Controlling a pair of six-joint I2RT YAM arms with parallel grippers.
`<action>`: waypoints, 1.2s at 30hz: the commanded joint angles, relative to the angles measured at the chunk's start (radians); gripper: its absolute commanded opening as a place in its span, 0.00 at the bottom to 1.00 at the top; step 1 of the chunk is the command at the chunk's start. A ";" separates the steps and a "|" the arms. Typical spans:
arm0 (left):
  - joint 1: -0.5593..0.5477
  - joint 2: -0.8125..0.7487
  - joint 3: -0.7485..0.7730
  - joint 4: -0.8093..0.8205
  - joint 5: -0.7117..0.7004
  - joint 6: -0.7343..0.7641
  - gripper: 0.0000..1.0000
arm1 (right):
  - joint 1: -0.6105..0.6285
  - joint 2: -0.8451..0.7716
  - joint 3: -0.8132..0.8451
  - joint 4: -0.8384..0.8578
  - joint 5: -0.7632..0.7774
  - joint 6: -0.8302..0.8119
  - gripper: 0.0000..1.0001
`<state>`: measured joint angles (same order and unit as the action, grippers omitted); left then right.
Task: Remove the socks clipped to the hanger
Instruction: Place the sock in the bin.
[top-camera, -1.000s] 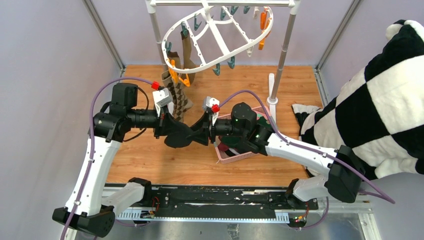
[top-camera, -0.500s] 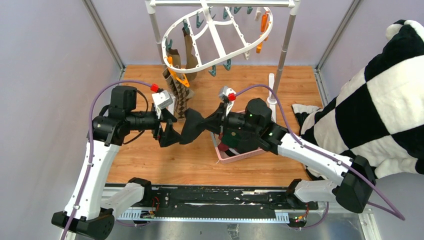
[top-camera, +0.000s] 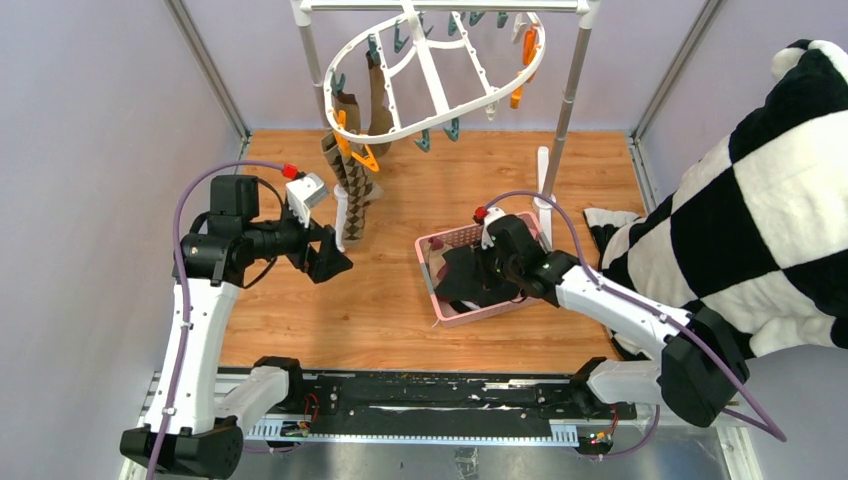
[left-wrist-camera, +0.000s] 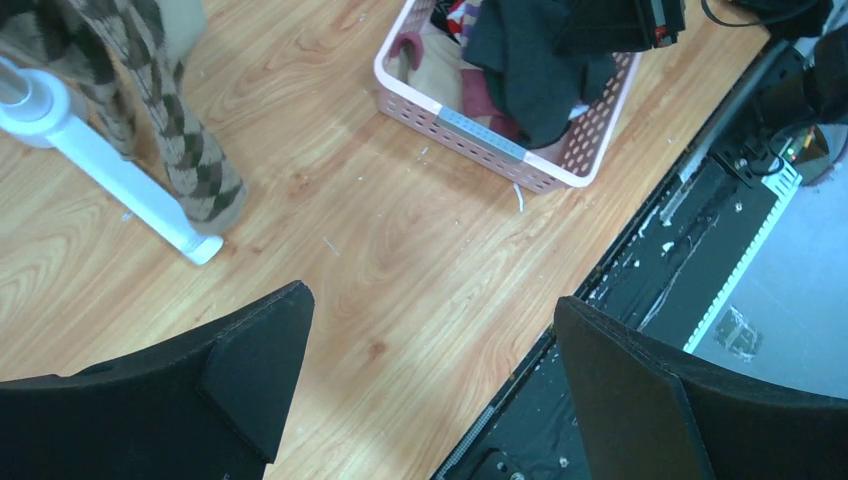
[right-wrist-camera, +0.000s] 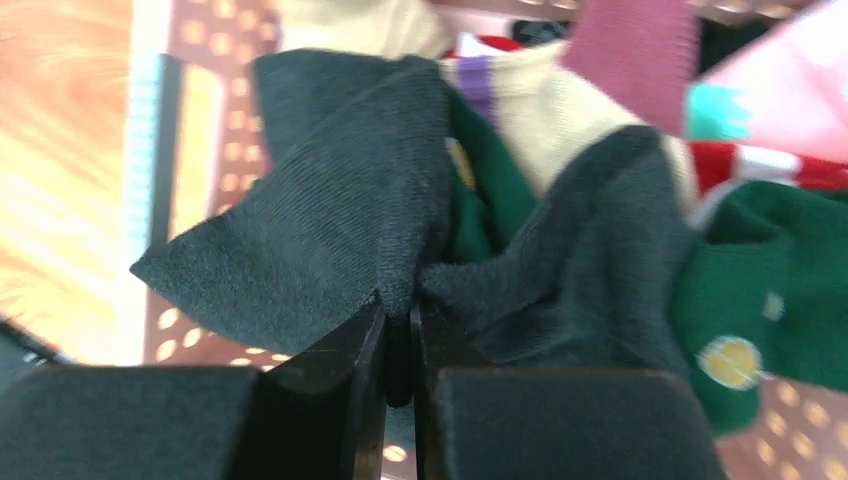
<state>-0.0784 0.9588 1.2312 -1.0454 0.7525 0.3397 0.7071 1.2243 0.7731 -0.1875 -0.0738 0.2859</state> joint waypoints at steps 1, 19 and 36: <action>0.064 0.003 0.015 -0.001 0.054 -0.017 1.00 | -0.012 0.009 0.109 -0.228 0.335 -0.034 0.18; 0.290 0.049 0.046 -0.001 0.192 -0.018 1.00 | -0.178 0.015 -0.051 0.189 -0.345 0.223 0.23; 0.384 0.131 0.055 -0.010 0.176 0.009 1.00 | 0.242 -0.055 0.042 0.521 0.469 -0.114 0.98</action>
<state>0.2859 1.0786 1.2572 -1.0466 0.9134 0.3443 0.9077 1.1107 0.7345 0.1814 0.2455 0.2726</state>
